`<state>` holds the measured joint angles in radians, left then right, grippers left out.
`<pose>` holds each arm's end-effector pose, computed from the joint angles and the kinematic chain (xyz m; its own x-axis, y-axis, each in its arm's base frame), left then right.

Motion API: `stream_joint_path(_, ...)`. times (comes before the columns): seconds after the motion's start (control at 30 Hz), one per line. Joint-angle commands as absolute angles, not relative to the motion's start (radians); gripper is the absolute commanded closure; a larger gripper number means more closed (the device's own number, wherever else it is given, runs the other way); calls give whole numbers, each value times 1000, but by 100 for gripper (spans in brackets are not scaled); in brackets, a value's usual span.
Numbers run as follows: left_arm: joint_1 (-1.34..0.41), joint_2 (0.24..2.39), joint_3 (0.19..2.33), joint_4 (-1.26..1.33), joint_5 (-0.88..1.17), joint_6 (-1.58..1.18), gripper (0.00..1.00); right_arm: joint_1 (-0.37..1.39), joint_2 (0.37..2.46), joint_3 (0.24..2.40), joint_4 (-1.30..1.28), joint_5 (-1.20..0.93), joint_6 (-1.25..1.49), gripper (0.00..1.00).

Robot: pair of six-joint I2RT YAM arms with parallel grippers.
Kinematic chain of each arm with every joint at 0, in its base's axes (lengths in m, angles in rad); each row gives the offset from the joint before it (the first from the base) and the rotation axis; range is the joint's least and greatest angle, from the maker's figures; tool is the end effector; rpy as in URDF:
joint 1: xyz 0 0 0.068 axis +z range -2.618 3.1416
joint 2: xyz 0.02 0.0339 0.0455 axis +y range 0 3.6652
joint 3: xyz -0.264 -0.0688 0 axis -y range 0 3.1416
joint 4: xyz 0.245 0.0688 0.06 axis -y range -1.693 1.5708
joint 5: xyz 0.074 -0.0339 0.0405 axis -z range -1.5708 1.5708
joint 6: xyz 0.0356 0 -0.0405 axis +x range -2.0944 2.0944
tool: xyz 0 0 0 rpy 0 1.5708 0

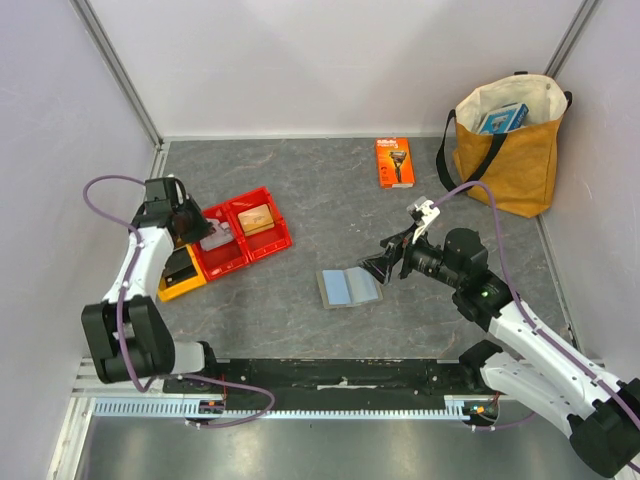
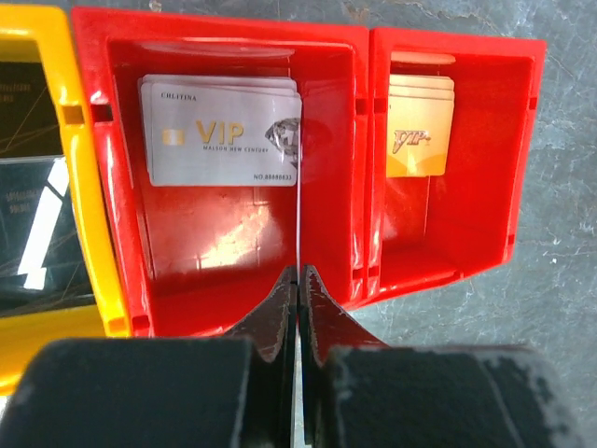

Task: Take the credit cards out of the card holder
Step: Place the credit card in the storage box.

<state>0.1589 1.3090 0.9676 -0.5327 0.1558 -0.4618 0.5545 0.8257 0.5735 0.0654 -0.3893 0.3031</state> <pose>0.2701 0.0377 0.2593 -0.6521 -0.5503 -0.5214 -0.3893 0.8333 -0.3925 0.1615 0.1159 0.2847 -0.3907 0.0828 -0.9168 -0.7204 0.5925 0.3606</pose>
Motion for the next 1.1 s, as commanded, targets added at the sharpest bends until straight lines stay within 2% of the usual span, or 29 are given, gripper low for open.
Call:
stream_joint_path(0.0,169,1405,1043,-463,209,-407,98,558,813,575,71,-406,282,2)
stream_joint_path(0.27,198,1466,1039,-407,232,-414,98,558,825,581,64,-411,276,2)
stream_joint_path(0.47,218,1470,1014,-367,265,-414,91,558,834,586,58,-417,272,2)
stream_joint_path(1.07,221,1529,992,-330,302,-436,86,558,830,595,37,-419,273,2)
